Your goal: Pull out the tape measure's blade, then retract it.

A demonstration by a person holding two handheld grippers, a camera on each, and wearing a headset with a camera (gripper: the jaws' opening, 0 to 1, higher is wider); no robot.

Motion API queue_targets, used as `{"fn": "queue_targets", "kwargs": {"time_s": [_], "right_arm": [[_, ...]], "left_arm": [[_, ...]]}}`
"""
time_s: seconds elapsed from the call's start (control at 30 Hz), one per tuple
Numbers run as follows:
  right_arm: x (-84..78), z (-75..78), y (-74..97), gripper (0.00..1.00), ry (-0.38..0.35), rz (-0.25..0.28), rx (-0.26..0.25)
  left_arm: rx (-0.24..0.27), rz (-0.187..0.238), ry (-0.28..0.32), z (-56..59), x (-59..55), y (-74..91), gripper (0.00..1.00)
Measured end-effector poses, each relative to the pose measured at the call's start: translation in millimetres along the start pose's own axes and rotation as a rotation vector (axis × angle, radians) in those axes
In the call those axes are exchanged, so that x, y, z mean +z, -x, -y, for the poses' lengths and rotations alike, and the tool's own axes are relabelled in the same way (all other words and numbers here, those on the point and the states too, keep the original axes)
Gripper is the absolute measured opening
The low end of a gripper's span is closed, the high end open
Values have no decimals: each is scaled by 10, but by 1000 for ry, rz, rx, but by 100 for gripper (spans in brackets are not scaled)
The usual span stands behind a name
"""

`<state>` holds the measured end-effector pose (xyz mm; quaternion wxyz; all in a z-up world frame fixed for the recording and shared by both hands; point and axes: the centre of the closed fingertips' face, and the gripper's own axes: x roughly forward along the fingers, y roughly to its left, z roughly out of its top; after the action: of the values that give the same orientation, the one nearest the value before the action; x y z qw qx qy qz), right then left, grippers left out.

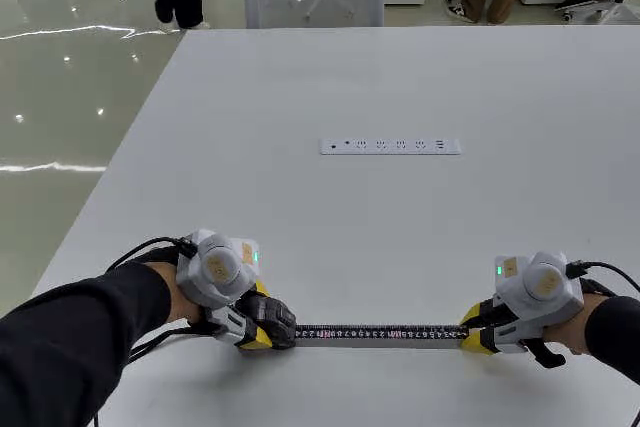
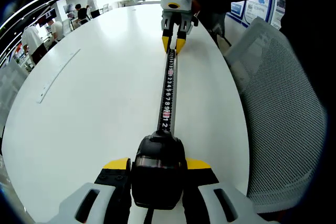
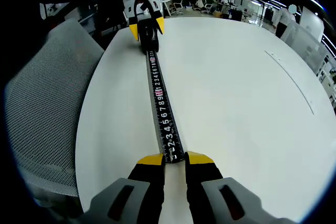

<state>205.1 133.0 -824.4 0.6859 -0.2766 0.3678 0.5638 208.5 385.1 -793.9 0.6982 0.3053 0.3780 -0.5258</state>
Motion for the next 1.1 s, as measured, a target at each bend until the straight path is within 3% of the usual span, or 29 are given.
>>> {"fn": "queue_targets", "kwargs": {"time_s": [0.6, 0.73, 0.9, 1.0, 1.1], "right_arm": [[-2, 5, -2, 11, 1, -6, 0], [7, 8, -6, 12, 11, -11, -11], [-1, 18, 5, 13, -2, -20, -30], [9, 29, 6, 13, -1, -31, -55], [55, 33, 28, 14, 9, -7, -83]], "left_arm": [[7, 14, 5, -2, 15, -2, 34], [20, 77, 87, -40, 40, -12, 35], [16, 56, 79, -35, 21, -17, 36], [23, 57, 111, -45, 16, -12, 37], [46, 70, 124, -60, 6, 20, 37]]}}
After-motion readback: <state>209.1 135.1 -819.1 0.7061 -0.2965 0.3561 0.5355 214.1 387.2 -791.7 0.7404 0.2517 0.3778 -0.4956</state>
